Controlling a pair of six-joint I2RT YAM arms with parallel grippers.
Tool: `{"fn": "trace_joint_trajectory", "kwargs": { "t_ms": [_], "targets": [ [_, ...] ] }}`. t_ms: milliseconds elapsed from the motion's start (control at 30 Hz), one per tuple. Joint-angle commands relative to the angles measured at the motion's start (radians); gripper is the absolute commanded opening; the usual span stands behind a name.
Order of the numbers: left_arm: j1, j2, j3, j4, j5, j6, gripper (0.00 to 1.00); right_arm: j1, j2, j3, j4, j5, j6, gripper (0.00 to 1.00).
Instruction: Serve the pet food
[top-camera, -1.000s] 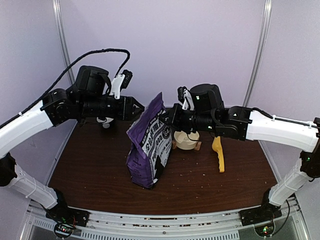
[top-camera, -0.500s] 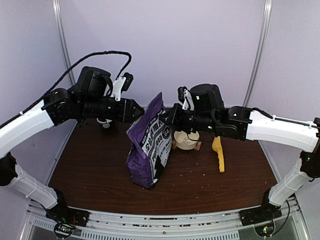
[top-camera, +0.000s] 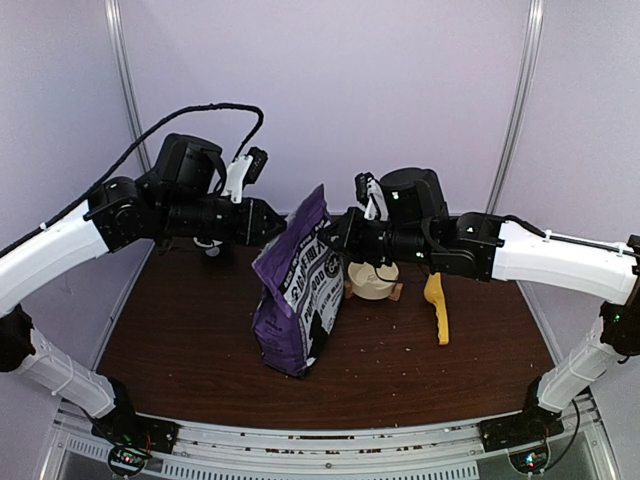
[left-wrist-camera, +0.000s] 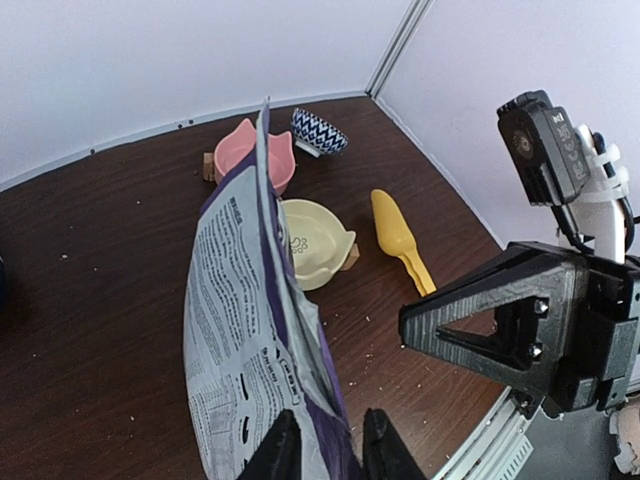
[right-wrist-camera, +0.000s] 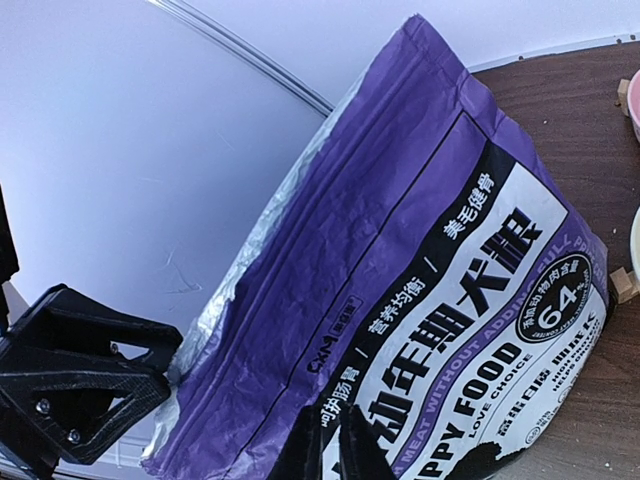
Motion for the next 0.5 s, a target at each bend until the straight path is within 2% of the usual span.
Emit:
{"fn": "trace_joint_trajectory", "kwargs": {
  "t_ms": [0, 67, 267, 467],
  "targets": [
    [-0.002, 0.01, -0.003, 0.017, -0.003, -0.013, 0.24, -0.005, -0.012, 0.019, -0.011, 0.008, -0.014, 0.11],
    [-0.002, 0.013, -0.003, 0.016, 0.0, -0.015, 0.22, -0.006, -0.011, 0.022, -0.012, 0.008, -0.014, 0.12],
    [-0.002, 0.012, -0.01, 0.029, 0.006, -0.011, 0.0, -0.004, -0.006, 0.036, -0.018, 0.008, -0.019, 0.15],
    [-0.002, 0.006, -0.072, 0.16, 0.155, 0.008, 0.0, -0.004, -0.007, 0.061, -0.023, 0.014, -0.022, 0.31]
  ]
}}
